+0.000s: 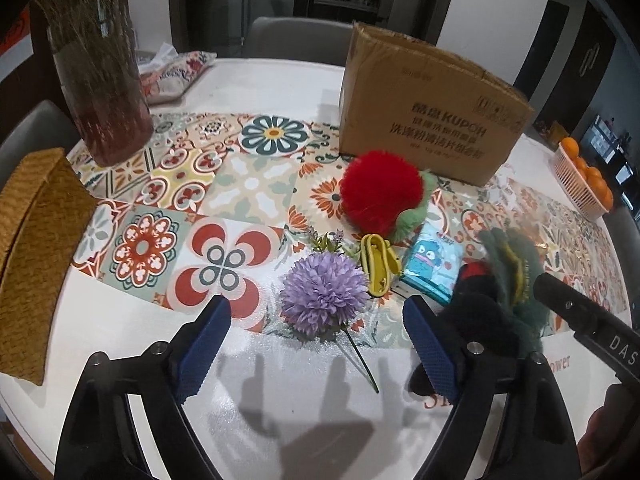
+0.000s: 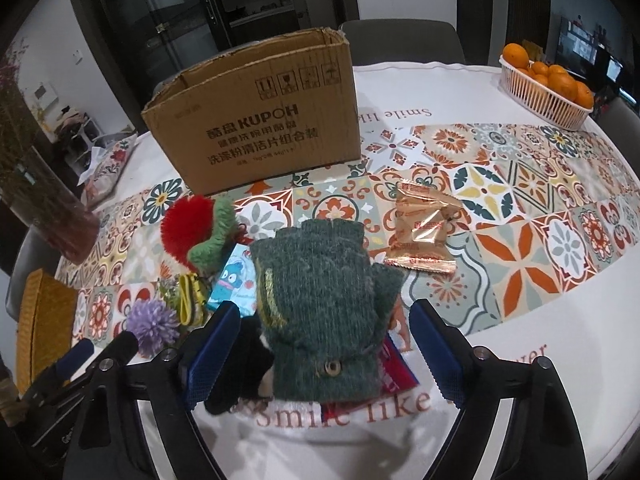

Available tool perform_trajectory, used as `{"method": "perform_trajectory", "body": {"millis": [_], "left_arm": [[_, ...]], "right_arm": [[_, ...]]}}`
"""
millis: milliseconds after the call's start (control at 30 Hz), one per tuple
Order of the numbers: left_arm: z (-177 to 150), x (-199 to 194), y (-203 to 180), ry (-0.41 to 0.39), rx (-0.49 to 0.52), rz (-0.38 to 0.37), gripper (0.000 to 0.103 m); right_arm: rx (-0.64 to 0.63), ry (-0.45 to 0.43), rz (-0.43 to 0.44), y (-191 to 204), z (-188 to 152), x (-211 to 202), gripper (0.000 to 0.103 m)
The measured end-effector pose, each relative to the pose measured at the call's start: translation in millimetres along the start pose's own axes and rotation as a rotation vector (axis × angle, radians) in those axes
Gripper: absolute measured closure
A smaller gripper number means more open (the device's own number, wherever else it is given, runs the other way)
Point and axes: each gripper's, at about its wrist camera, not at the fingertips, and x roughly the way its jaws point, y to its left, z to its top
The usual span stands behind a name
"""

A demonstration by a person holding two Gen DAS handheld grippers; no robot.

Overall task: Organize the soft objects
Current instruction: 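Move both tools toward the items, closing left on purple flower while right closes on green glove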

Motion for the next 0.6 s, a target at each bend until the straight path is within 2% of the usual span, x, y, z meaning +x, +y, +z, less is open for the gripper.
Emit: {"method": "perform_trajectory", "body": {"millis": [200, 300, 600], "left_arm": [[5, 23, 3, 0.045, -0.017, -0.006, 0.02], [8, 35, 3, 0.065, -0.022, -0.02, 0.022], [8, 59, 1, 0.109, -0.02, -0.032, 0.045]], "right_arm": [[0.001, 0.04, -0.002, 3, 4, 20, 0.016], [0.004, 0.058, -0.005, 3, 5, 28, 0.021], [-0.004, 0.065, -0.003, 3, 6, 37, 0.035]]}}
